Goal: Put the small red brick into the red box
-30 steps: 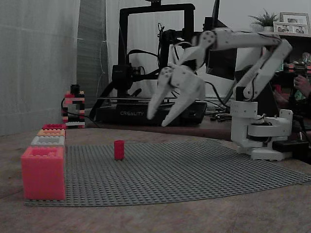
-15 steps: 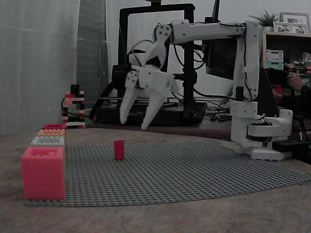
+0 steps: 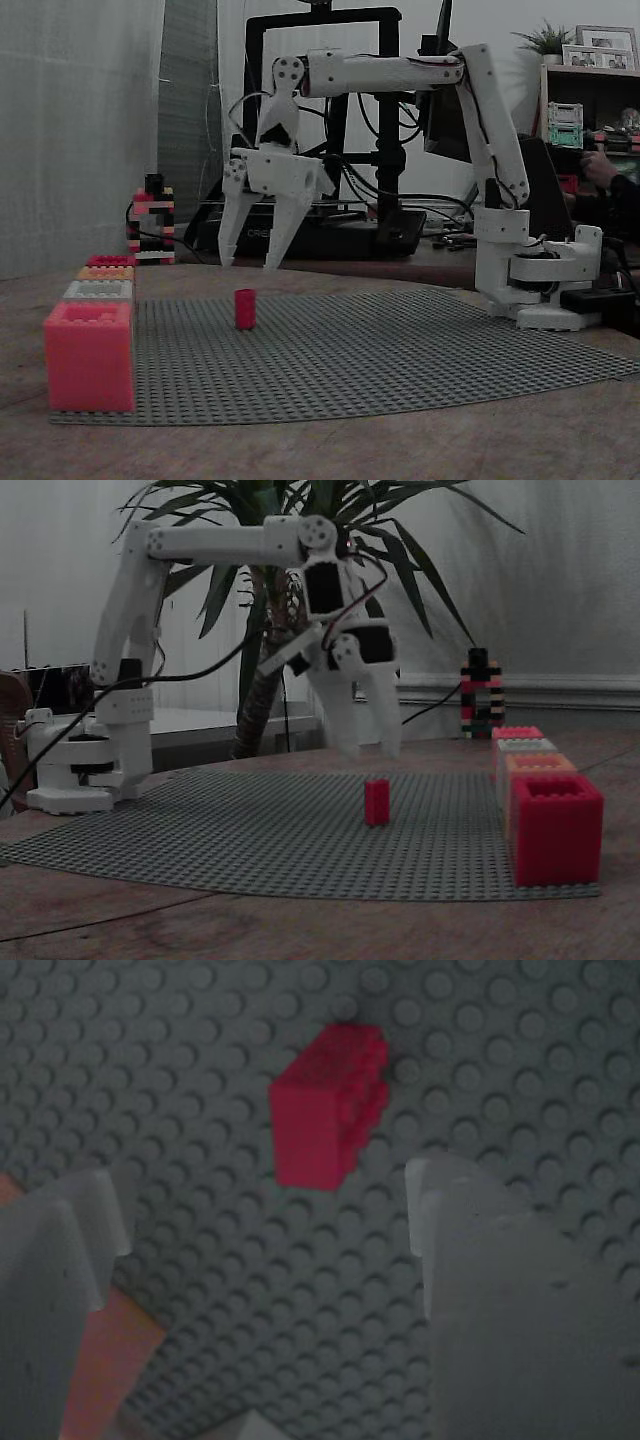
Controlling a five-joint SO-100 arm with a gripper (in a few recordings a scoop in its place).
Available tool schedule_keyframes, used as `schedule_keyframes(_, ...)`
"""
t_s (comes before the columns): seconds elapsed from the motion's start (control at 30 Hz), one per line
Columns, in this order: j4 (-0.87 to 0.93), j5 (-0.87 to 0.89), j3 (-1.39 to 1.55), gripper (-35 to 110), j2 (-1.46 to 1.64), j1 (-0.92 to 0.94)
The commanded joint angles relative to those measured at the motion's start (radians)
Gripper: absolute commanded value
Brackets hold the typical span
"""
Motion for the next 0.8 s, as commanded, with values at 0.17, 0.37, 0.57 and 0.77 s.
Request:
schedule_keyframes(0.17,0.032,0.002,-0.146,25,-0.051,0.014)
schedule_keyframes(0.37,0.035,0.002,-0.167,25,-0.100,0.014)
schedule_keyframes(0.57,0.031,0.006,-0.178,24,-0.130,0.014)
schedule_keyframes(0.77,0.026,0.006,-0.178,22,-0.149,0.014)
